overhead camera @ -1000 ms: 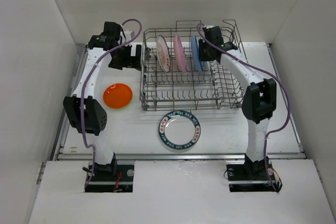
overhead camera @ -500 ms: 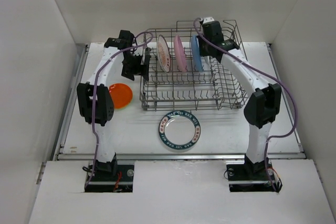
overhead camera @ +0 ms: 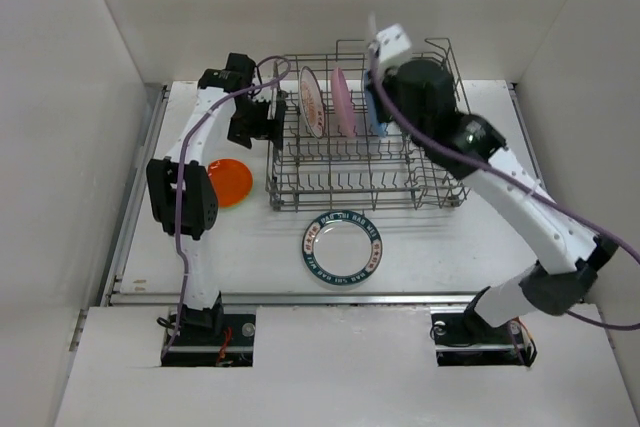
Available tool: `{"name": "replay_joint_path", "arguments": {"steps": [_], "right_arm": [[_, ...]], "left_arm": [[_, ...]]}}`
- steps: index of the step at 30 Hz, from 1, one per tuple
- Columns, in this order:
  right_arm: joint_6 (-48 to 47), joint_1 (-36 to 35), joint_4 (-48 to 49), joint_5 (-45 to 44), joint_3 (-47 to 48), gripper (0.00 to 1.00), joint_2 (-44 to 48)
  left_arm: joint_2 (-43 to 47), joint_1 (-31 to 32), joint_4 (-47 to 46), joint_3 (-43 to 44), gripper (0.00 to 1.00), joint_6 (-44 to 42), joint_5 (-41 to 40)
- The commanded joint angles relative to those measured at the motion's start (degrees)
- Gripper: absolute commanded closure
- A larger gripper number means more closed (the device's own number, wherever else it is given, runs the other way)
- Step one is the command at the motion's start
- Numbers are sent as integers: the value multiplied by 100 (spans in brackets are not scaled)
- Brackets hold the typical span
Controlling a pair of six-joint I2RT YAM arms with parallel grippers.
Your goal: Unload the plates from the dish rack
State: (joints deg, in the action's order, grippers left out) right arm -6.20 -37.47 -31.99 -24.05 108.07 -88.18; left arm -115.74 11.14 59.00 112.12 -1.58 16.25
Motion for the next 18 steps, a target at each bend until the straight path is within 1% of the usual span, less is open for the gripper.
{"name": "replay_joint_path", "arguments": {"steps": [1,2,3,4,5,8,9,10,12,13,16,17,18], "right_arm": [[-321,-1067,-299,375,-961,100,590],[-269,-1313,-395,375,-1129,100,757],[-181,-1785,-605,462,-1374,100,907],[-58,-1999,-711,463,-1437,100,1195],[256,-2192,-817,463,-1438,100,1337],[750,-2895,-1160,568,-1438,100,1733],[1039,-3054,-1239,655,-1438,100,1734],[1181,-3282,-1379,1004,-1438,100,1804],[1471,-3415,-1520,1489,-1525,100,1805],[1577,-3477,-1765,1596,-1587,100,1726],[1971,-3740,-2389,1212,-1842,100,1270],[2078,-3880,-2861,810,-1903,100,1103],[2166,-3951,-3092,632,-1904,100,745]], "left_arm": [[578,-24,103,459,15,-34,-201],[640,-24,164,513,15,-35,-201],[641,-24,164,565,15,-35,-253],[693,-85,216,618,15,-35,-254],[693,-85,217,740,15,-35,-254],[693,-147,331,1013,15,17,-473],[693,-147,331,1014,14,18,-526],[693,-147,331,1075,14,18,-613],[693,-147,331,1076,14,18,-614],[693,-147,392,1076,14,18,-614],[693,-147,445,1128,13,18,-614],[746,-147,445,1128,13,18,-614],[798,-147,498,1128,13,-43,-614]]}}
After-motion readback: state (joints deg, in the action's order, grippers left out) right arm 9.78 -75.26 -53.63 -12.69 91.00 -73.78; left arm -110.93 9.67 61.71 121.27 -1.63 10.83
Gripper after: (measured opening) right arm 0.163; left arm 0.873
